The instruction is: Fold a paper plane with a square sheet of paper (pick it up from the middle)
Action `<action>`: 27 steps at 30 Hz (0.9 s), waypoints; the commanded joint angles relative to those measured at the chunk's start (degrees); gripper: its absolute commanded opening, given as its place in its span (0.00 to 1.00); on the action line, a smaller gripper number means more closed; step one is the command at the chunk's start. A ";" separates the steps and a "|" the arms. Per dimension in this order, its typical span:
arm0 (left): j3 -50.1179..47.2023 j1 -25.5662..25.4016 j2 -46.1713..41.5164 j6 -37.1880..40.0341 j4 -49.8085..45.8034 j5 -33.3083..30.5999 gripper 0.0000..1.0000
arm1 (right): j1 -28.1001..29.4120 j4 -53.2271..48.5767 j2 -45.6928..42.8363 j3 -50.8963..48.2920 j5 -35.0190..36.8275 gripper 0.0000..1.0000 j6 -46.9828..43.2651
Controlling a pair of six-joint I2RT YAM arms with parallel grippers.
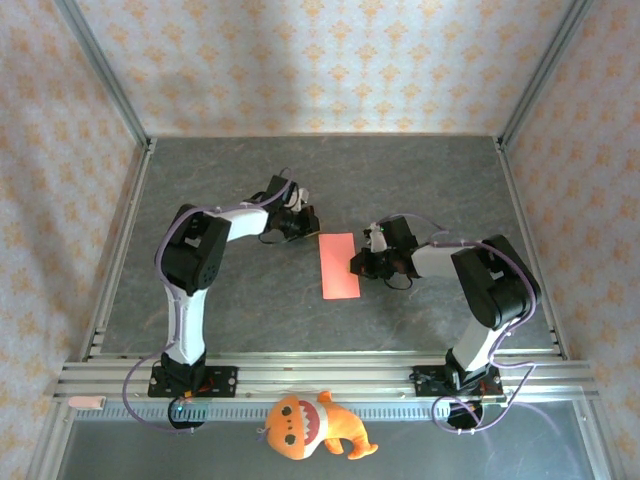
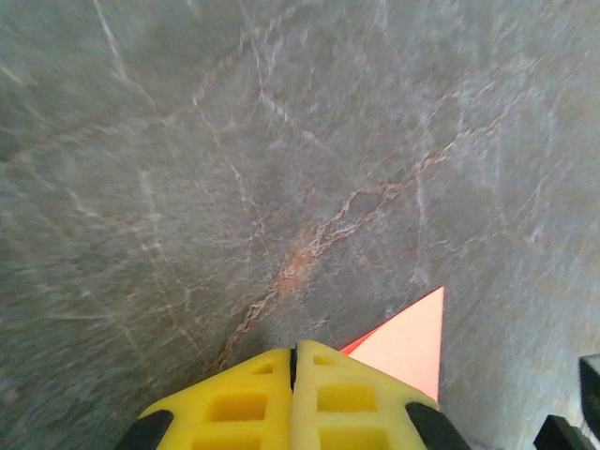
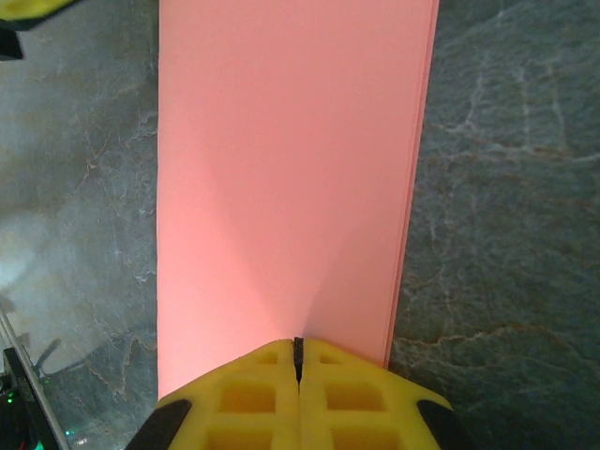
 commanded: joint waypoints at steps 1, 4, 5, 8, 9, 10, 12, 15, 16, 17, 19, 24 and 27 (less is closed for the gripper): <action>-2.11 -0.20 -6.75 -0.09 -0.30 -2.92 0.00 | -0.07 -12.54 1.68 -2.54 5.39 0.00 0.67; -4.46 -1.61 -10.97 -0.16 0.74 -3.09 0.00 | 0.28 -10.36 -0.48 -0.70 1.94 0.02 2.44; -5.64 -2.19 -11.86 -0.53 1.69 -3.16 0.00 | 0.58 -9.63 -1.57 -0.01 0.57 0.07 2.89; -8.78 -3.63 -13.79 -1.41 4.17 -2.33 0.00 | 0.82 -8.85 -6.64 0.82 1.47 0.28 4.93; -9.47 -4.00 -14.10 -1.51 4.60 -2.37 0.00 | 0.65 -8.63 -8.61 0.50 2.99 0.32 5.73; -10.34 -4.39 -14.46 -1.53 4.93 -2.42 0.00 | 0.47 -8.29 -10.79 -0.23 4.50 0.35 6.97; -11.72 -5.15 -14.87 -1.64 6.11 -2.05 0.00 | -0.28 -7.48 -14.77 -2.28 6.69 0.38 10.04; -12.90 -5.96 -14.71 -2.66 8.34 -0.36 0.00 | -0.74 -7.98 -19.67 -5.14 9.05 0.39 13.69; -13.09 -6.26 -14.46 -3.12 8.92 -0.27 0.00 | -0.72 -8.15 -21.24 -6.08 9.70 0.39 14.85; -13.03 -6.51 -14.16 -3.26 9.30 -0.27 0.00 | -0.68 -7.69 -22.50 -7.03 9.87 0.39 16.18; -12.57 -7.12 -13.02 -3.49 9.69 -0.10 0.00 | -0.76 -7.29 -25.20 -9.12 11.27 0.39 19.43; -10.97 -8.39 -10.00 -3.59 10.23 1.64 0.00 | -0.72 -8.21 -26.29 -10.56 6.02 0.39 22.39; -10.13 -8.62 -8.57 -3.23 9.53 1.40 0.00 | -0.57 -9.21 -25.33 -10.76 4.03 0.38 22.09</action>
